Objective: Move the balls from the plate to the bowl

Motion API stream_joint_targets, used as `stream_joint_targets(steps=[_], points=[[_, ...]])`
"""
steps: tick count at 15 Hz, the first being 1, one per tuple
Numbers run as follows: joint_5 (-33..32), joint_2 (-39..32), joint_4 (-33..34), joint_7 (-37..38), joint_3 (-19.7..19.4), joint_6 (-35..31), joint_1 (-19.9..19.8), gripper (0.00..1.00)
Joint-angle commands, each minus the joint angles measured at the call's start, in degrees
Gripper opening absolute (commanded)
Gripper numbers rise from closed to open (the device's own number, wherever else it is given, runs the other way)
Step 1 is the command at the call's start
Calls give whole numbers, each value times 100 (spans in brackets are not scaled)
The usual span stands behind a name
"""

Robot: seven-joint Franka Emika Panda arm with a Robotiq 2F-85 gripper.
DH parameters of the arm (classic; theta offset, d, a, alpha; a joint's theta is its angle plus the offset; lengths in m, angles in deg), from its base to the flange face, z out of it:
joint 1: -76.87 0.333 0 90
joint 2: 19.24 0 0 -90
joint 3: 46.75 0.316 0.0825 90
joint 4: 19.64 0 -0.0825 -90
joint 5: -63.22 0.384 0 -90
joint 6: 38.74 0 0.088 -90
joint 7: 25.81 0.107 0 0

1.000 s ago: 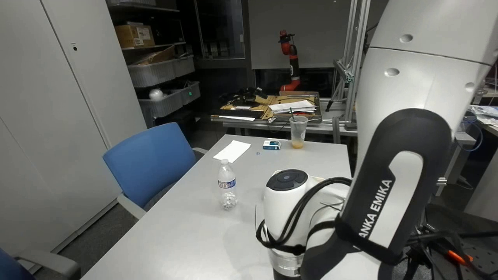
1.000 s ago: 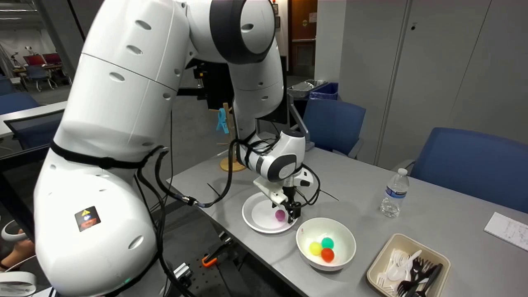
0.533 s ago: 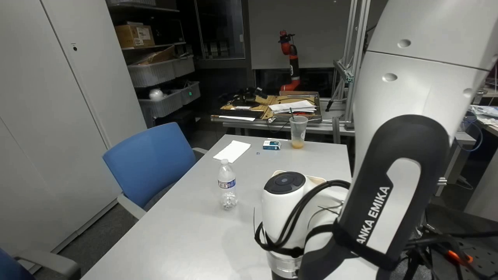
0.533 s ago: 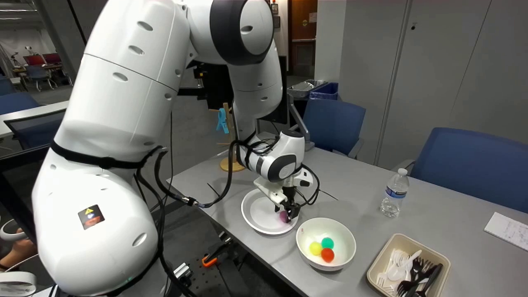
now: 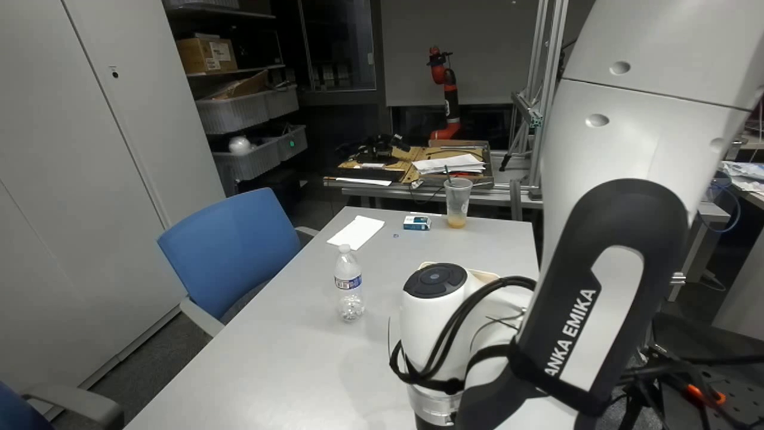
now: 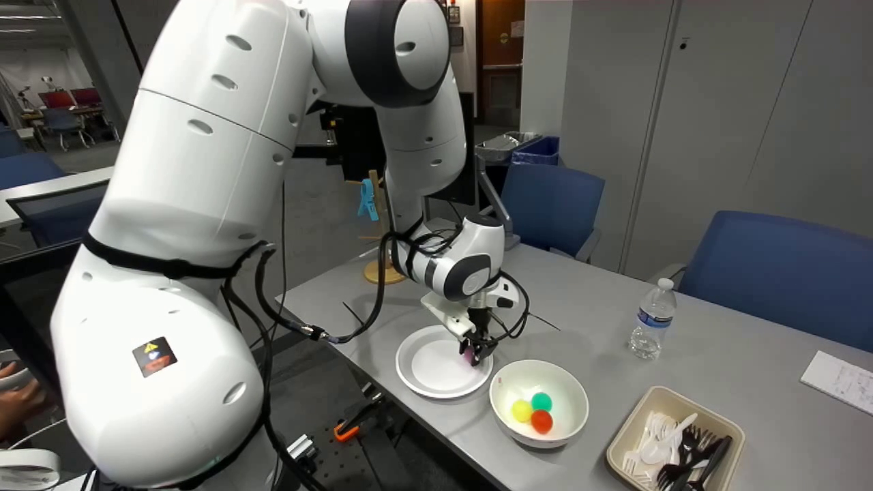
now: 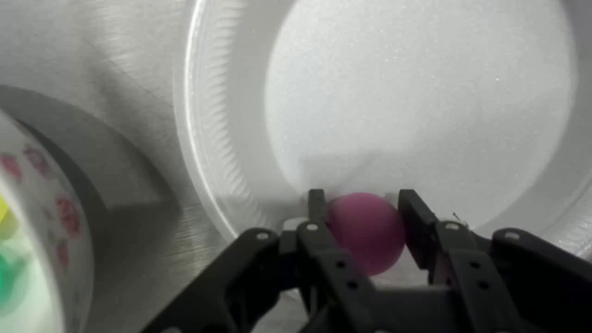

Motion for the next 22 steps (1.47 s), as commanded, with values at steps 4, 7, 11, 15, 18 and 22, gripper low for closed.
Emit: stream_joint_targets(steps=[4,7,11,15,18,22], points=[[-116,654,-378,359,-261,50,222,18],[-266,998,-552,504,-462,82,318,18],[-513,1396,-717,699,-738,163,315,18],[-828,1657,-791,927,-1080,217,264,18],[-1064,1687,-788,1125,-1354,177,229,18],[-1171,1602,-797,1322,-1623,193,166,18]])
